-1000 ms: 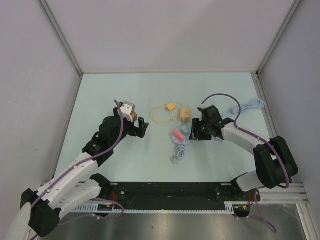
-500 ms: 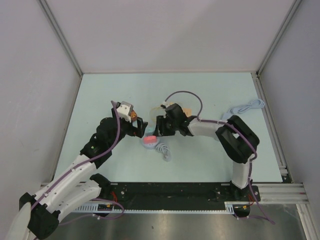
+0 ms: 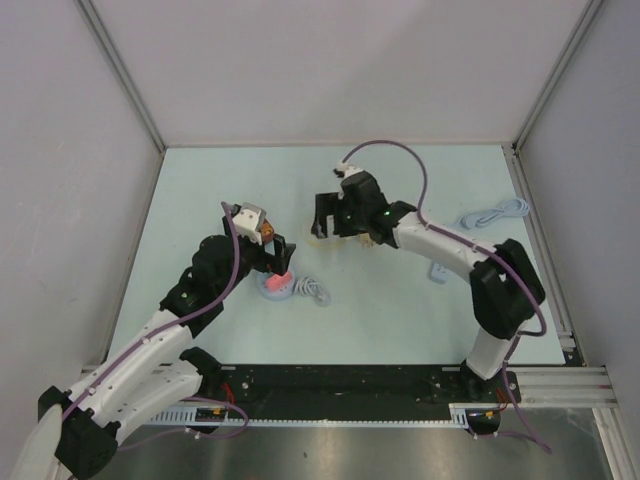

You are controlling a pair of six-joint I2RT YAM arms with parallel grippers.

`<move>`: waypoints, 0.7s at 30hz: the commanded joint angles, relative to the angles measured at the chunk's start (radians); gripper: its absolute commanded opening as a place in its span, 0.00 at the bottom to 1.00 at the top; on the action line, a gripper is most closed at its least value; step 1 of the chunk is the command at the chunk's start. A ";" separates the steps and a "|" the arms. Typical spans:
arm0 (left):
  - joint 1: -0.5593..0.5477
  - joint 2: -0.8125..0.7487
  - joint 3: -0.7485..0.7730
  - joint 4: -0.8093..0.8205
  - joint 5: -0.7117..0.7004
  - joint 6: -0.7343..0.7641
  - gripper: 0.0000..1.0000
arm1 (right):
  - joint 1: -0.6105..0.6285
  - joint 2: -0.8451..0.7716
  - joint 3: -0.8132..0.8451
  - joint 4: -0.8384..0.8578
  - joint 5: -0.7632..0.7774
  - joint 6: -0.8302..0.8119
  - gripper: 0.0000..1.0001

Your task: Insert the plug

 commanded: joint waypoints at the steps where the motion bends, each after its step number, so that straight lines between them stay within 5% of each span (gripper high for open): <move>1: 0.008 0.000 0.010 0.024 0.017 -0.014 1.00 | -0.101 -0.144 0.008 -0.325 0.363 -0.075 1.00; 7: 0.008 0.007 0.011 0.026 0.022 -0.015 1.00 | -0.323 -0.251 -0.139 -0.418 0.500 0.013 1.00; 14: 0.008 0.007 0.011 0.026 0.022 -0.015 1.00 | -0.510 -0.247 -0.253 -0.360 0.397 0.036 1.00; 21: 0.008 0.001 0.010 0.024 0.021 -0.015 1.00 | -0.580 -0.186 -0.355 -0.257 0.275 0.051 0.77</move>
